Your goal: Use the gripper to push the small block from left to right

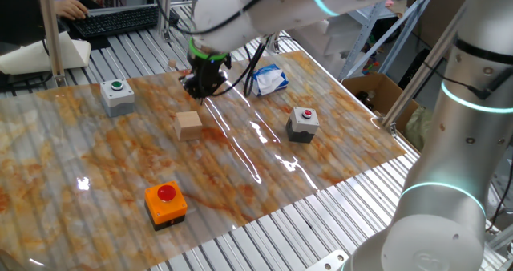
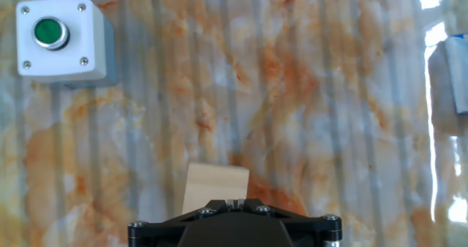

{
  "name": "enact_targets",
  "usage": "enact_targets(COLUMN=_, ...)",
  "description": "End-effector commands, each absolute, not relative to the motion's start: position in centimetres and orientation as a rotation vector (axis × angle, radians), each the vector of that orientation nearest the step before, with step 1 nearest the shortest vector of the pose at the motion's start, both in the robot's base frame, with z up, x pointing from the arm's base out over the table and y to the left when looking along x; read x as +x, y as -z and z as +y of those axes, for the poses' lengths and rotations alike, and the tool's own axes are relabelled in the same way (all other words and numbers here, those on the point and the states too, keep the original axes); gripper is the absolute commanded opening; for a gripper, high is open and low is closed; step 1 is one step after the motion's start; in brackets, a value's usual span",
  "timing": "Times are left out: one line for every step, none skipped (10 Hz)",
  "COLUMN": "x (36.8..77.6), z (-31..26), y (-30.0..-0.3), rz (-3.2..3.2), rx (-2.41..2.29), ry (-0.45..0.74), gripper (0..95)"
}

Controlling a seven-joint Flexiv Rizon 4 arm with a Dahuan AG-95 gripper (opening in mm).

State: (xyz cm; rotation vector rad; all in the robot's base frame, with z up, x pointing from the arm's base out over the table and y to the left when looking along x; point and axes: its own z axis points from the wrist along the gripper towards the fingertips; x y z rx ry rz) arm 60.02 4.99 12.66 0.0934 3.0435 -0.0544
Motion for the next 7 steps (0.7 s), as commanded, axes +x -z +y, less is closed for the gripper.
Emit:
enact_targets(x=60.3, z=5.0, y=-12.9, rz=3.044, rx=0.103, ry=0.050, gripper=0.0)
enact_targets(x=60.1, z=4.9, y=-13.8, rz=3.049, rx=0.110, ry=0.049, gripper=0.0)
enact_targets(x=60.0, z=4.8, y=-14.5, rz=3.062, rx=0.101, ry=0.033, gripper=0.0)
enact_targets(x=60.0, z=4.8, y=-14.6, rz=3.069, rx=0.106, ry=0.018, gripper=0.0)
enact_targets(x=60.0, z=4.8, y=-14.6, rz=3.067, rx=0.113, ry=0.020, gripper=0.0)
enact_targets(x=60.0, z=4.8, y=-14.7, rz=3.065, rx=0.154, ry=0.023, gripper=0.0)
enact_targets(x=60.0, z=4.8, y=-14.7, rz=3.068, rx=0.169, ry=0.025, gripper=0.0)
